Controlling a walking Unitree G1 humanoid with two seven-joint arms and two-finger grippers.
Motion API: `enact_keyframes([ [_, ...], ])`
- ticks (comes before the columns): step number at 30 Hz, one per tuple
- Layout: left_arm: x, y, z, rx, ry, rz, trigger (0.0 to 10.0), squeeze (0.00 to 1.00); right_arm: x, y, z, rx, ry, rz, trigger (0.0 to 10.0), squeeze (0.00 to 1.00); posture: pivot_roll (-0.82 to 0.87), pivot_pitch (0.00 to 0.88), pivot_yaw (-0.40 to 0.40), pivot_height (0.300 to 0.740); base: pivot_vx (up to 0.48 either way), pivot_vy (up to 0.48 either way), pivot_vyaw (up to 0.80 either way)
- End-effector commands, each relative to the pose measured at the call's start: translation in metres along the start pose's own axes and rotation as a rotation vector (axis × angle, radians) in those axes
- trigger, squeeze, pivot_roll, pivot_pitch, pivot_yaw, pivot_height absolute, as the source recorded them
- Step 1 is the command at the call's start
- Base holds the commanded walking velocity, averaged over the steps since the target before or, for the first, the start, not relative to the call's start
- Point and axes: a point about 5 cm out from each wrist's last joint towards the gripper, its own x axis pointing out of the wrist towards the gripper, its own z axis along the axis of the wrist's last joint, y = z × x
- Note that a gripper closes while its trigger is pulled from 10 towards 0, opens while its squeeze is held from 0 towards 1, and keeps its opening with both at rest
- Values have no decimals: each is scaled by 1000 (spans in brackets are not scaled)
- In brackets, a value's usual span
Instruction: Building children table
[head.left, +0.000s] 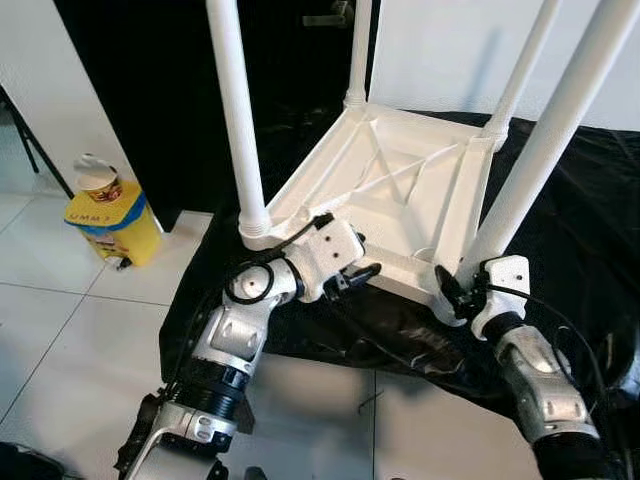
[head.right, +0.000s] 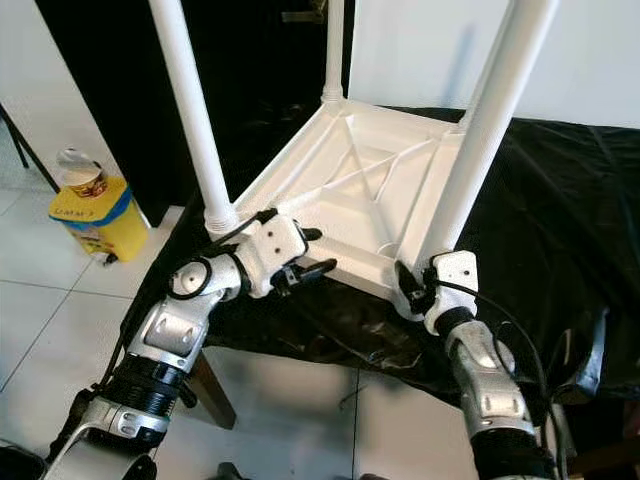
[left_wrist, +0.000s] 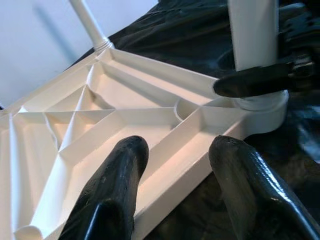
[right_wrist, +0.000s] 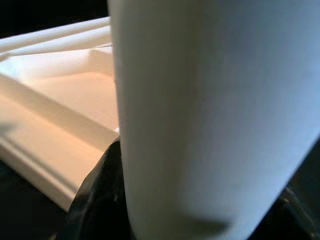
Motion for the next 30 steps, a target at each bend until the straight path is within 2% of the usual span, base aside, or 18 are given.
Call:
enact_keyframes([
  [1,0,5,-2,-10,0,159,10000,0,-7,-13,-14,-32,78,-97,0,0,-53,11,-46,740,0,0,0],
  [2,1,6,-2,-24,-7,180,10000,0,-7,-12,-16,-25,81,-148,0,0,-54,11,-41,740,0,0,0],
  [3,1,7,-2,-39,-13,205,10000,0,-7,-10,-17,-20,80,-195,3686,0,-54,11,-41,740,0,0,0],
  [4,1,7,-2,-39,-13,205,10000,0,-7,-10,-17,-20,80,-195,3686,0,-54,11,-41,740,0,0,0],
  [5,1,13,-3,-65,-11,269,10000,0,-7,-7,-18,5,77,-308,10000,0,-49,17,-35,740,0,0,0],
  [9,-3,16,-7,-79,2,296,10000,0,-8,-5,-18,26,76,-371,10000,8,-45,21,-31,740,0,0,0],
  [10,-6,16,-9,-86,10,298,10000,0,-9,-3,-18,39,74,-376,10000,1000,-45,22,-30,740,0,0,0],
  [16,-19,19,-20,-101,39,310,10000,0,-15,1,-13,58,34,-351,10000,1000,-43,31,-20,740,0,0,0],
  [17,-26,22,-25,-107,48,319,10000,0,-18,-1,-12,50,17,-346,10000,0,-43,35,-17,740,0,0,0],
  [20,-35,26,-30,-110,63,331,10000,0,-22,-3,-11,29,3,-341,10000,0,-43,38,-13,740,0,0,0],
  [21,-44,31,-36,-108,84,342,10000,0,-25,-6,-10,22,-3,-335,10000,0,-43,41,-10,740,0,0,0],
  [23,-44,31,-36,-108,84,342,10000,0,-25,-6,-10,22,-3,-335,10000,0,-43,41,-10,740,0,0,0],
  [24,-53,36,-41,-106,105,354,10000,0,-28,-9,-10,12,-6,-337,10000,0,-44,45,-7,740,0,0,0],
  [25,-53,36,-41,-106,105,354,10000,0,-28,-9,-10,12,-6,-337,10000,0,-44,45,-7,740,0,0,0],
  [26,-62,41,-47,-101,128,368,10000,0,-29,-13,-10,2,-7,-356,10000,0,-46,50,-2,740,0,0,0],
  [27,-62,41,-47,-101,128,368,10000,0,-29,-13,-10,2,-7,-356,10000,0,-46,50,-2,740,0,0,0],
  [30,-87,53,-56,-87,174,394,10000,0,-35,-30,-7,-24,-20,-462,10000,0,-52,57,7,740,0,0,0],
])
